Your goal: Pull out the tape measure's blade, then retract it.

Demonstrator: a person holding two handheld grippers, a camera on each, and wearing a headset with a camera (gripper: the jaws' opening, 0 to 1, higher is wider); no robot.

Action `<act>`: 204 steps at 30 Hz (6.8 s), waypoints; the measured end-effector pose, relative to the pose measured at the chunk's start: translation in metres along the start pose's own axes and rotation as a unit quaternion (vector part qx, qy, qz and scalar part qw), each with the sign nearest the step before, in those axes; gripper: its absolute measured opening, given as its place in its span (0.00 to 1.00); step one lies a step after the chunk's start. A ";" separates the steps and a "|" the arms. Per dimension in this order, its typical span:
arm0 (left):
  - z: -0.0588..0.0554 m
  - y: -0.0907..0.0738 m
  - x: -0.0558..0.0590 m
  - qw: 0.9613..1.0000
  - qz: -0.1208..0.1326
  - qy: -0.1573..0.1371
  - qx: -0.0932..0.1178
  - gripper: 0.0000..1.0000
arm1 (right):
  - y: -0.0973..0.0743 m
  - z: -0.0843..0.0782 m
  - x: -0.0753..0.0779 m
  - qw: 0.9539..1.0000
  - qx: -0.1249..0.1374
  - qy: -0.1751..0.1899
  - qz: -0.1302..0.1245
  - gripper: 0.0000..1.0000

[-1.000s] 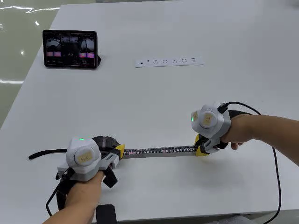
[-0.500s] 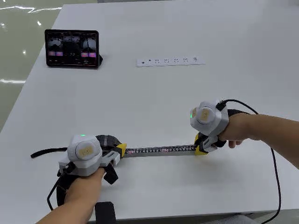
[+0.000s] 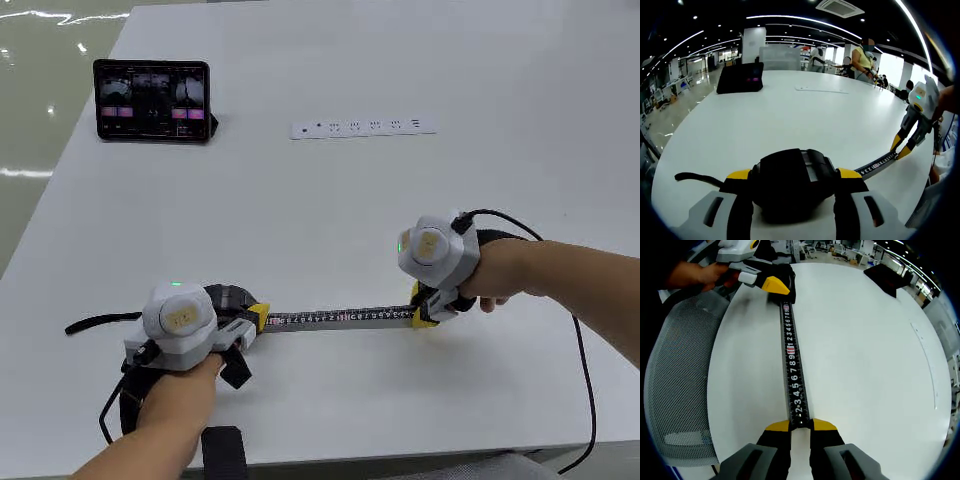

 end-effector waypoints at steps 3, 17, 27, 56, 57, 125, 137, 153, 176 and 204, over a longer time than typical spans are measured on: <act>0.000 0.000 0.000 1.000 0.000 0.000 -0.001 0.61 | 0.001 0.002 0.001 1.000 -0.001 0.000 0.001 0.10; 0.000 0.000 -0.001 1.000 0.001 -0.001 -0.005 0.61 | 0.003 0.008 0.001 1.000 0.001 0.002 0.001 0.10; 0.001 0.001 -0.001 1.000 0.001 -0.002 -0.009 0.61 | 0.004 0.012 0.001 1.000 -0.003 -0.001 0.003 0.10; 0.001 0.000 0.000 1.000 0.001 -0.003 -0.016 0.61 | 0.007 0.024 0.001 1.000 0.001 -0.002 0.003 0.10; 0.001 0.000 0.000 1.000 0.001 -0.003 -0.017 0.61 | 0.008 0.025 0.001 1.000 0.002 -0.001 0.004 0.10; 0.000 0.000 0.000 1.000 0.000 -0.004 -0.022 0.61 | 0.017 0.051 0.000 1.000 0.021 -0.004 0.007 0.10; 0.001 0.000 -0.001 1.000 -0.001 -0.004 -0.023 0.61 | 0.019 0.057 0.001 1.000 0.014 0.002 0.003 0.10; 0.002 0.001 -0.001 1.000 0.000 -0.005 -0.024 0.61 | 0.021 0.063 0.003 1.000 0.024 0.010 0.001 0.10; 0.001 0.002 -0.002 0.999 -0.002 -0.009 -0.034 0.61 | 0.024 0.073 0.003 1.000 0.026 0.008 0.002 0.10; 0.001 0.001 -0.001 0.999 -0.003 -0.011 -0.037 0.61 | 0.029 0.084 0.003 0.999 0.031 0.011 0.003 0.10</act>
Point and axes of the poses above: the centre of the closed fingertips' face, and the gripper's own axes: y roughly forward along the fingers, x roughly to its right, z roughly out of its top, the point moved 7 cm from there along -y, roughly backward along the fingers, and after that the axes turned 9 degrees about -y, right-handed, at the moved point
